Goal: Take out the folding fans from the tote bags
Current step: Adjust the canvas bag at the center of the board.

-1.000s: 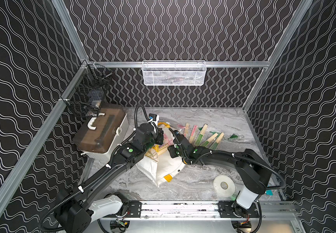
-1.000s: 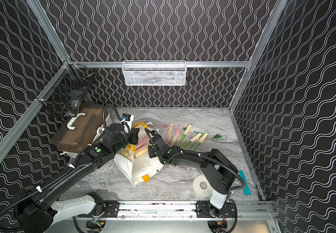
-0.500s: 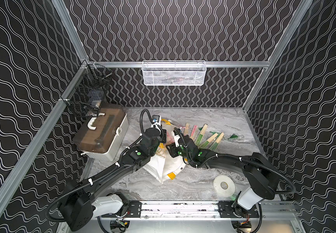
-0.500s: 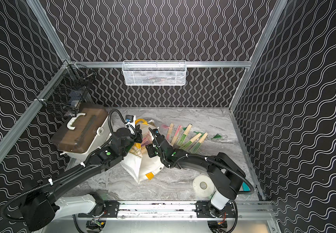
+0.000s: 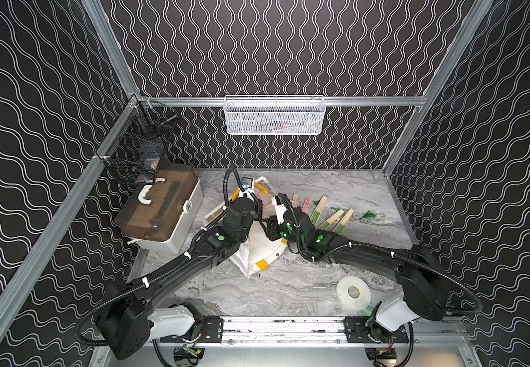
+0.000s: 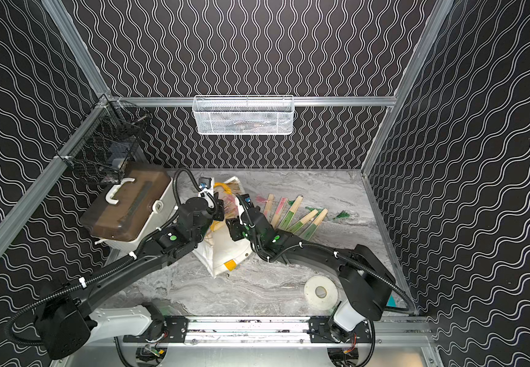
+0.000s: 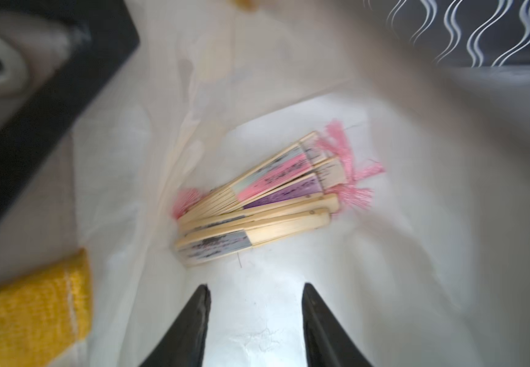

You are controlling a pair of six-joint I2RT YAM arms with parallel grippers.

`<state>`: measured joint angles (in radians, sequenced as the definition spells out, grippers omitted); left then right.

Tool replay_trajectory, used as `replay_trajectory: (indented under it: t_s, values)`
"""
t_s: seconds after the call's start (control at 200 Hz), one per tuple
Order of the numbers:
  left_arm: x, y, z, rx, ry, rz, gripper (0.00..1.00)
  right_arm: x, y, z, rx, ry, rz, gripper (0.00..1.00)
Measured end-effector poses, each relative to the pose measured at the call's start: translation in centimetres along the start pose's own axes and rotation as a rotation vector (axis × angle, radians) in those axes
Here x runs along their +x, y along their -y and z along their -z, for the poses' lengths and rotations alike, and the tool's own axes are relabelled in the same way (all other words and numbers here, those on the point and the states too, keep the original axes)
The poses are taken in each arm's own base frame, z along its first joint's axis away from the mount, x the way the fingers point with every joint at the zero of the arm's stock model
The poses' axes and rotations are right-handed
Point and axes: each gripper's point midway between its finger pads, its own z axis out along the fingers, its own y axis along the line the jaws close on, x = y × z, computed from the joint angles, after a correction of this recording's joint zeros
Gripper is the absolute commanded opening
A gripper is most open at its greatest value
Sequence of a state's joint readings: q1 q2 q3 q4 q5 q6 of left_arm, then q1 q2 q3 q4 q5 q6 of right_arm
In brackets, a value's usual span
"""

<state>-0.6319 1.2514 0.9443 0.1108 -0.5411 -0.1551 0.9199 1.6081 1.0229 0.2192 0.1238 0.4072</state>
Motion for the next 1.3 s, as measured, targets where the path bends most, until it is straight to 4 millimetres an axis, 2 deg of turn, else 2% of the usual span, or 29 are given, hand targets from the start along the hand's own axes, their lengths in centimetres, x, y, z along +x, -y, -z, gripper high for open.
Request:
replay_trajectory:
  t_s: [0.17, 0.28, 0.436, 0.611, 0.741, 0.871, 1.096, 1.206, 1.302]
  values:
    - [1.3, -1.1, -0.5, -0.033, -0.047, -0.022, 0.00, 4.2, -0.3, -2.8, -0.056, -0.118, -0.078, 0.49]
    - [1.6, -2.3, -0.7, -0.052, -0.054, -0.012, 0.00, 5.5, -0.3, -4.3, -0.063, -0.156, -0.132, 0.50]
    - [1.7, -2.8, -0.4, -0.056, -0.057, -0.002, 0.00, 6.0, -0.1, -5.8, -0.055, -0.176, -0.177, 0.54]
    - [1.6, -2.8, -0.7, -0.062, -0.068, 0.020, 0.00, 6.0, -0.7, -7.6, -0.065, -0.186, -0.201, 0.52]
    - [1.2, -3.2, -1.7, -0.091, -0.097, 0.045, 0.00, 6.5, -0.6, -7.4, -0.066, -0.180, -0.200, 0.52]
    - [0.7, -4.6, -2.7, -0.129, -0.104, 0.089, 0.00, 7.2, 0.4, -5.8, -0.030, -0.169, -0.190, 0.52]
    - [0.9, -4.7, -4.0, -0.118, -0.134, 0.125, 0.00, 4.4, -0.2, -2.8, -0.029, -0.067, -0.134, 0.53]
    - [1.2, -4.4, -4.1, -0.102, -0.144, 0.138, 0.00, 4.2, -1.3, -2.8, -0.065, -0.061, -0.116, 0.52]
    - [0.9, -4.2, -4.2, -0.092, -0.144, 0.148, 0.00, 5.3, -1.9, -4.3, -0.094, -0.100, -0.122, 0.52]
